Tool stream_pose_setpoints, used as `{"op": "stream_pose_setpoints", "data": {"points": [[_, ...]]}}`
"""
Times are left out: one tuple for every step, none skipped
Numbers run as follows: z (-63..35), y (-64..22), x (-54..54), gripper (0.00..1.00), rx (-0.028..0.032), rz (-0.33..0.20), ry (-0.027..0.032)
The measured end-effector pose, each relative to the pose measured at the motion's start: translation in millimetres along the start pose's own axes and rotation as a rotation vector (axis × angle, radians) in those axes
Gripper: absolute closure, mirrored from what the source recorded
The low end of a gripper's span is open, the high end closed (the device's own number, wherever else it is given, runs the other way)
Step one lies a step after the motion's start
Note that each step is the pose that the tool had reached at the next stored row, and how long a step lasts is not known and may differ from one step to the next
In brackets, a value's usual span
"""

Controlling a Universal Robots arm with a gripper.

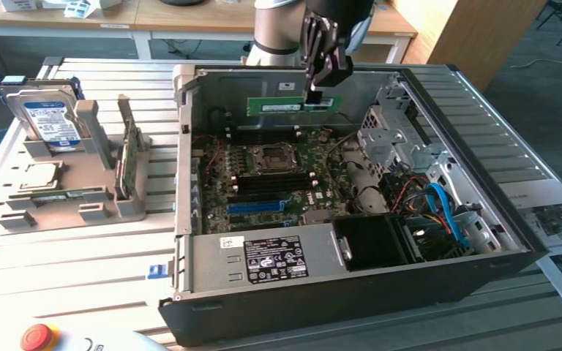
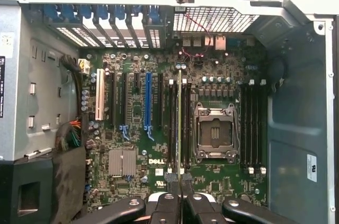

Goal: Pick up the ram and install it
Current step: 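Pick up the ram and move it above insertion slot, then insert the ram into the slot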

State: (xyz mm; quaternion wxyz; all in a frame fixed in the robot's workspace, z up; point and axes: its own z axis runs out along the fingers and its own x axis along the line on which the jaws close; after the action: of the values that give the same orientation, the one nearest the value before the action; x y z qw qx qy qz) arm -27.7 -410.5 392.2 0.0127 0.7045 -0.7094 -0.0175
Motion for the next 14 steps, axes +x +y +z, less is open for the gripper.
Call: {"op": "stream_pose_setpoints", "data": {"points": [[0.3, -0.1, 0.0, 0.88, 0.0011, 0.0, -0.0003], [0.8, -0.1, 0.0, 0.88, 0.0016, 0.0, -0.0005], [1.2, -0.1, 0.0, 0.88, 0.0017, 0.0, -0.0005], [1.6, -0.1, 0.0, 0.88, 0.0017, 0.0, -0.0003], [1.7, -0.1, 0.0, 0.88, 0.0016, 0.0, -0.0002], [1.7, -0.1, 0.0, 0.88, 0.0016, 0.0, -0.0001], [1.9, -0.1, 0.0, 0.88, 0.0017, 0.0, -0.0003], [1.9, -0.1, 0.0, 0.88, 0.0017, 0.0, -0.0003], [1.9, -0.1, 0.0, 0.88, 0.0017, 0.0, -0.0003], [1.9, -0.1, 0.0, 0.88, 0.0017, 0.0, -0.0003], [1.9, -0.1, 0.0, 0.88, 0.0018, 0.0, -0.0003], [1.9, -0.1, 0.0, 0.88, 0.0021, 0.0, -0.0003], [1.9, -0.1, 0.0, 0.88, 0.0022, 0.0, -0.0004], [1.9, -0.1, 0.0, 0.88, 0.0022, 0.0, -0.0004]]}}
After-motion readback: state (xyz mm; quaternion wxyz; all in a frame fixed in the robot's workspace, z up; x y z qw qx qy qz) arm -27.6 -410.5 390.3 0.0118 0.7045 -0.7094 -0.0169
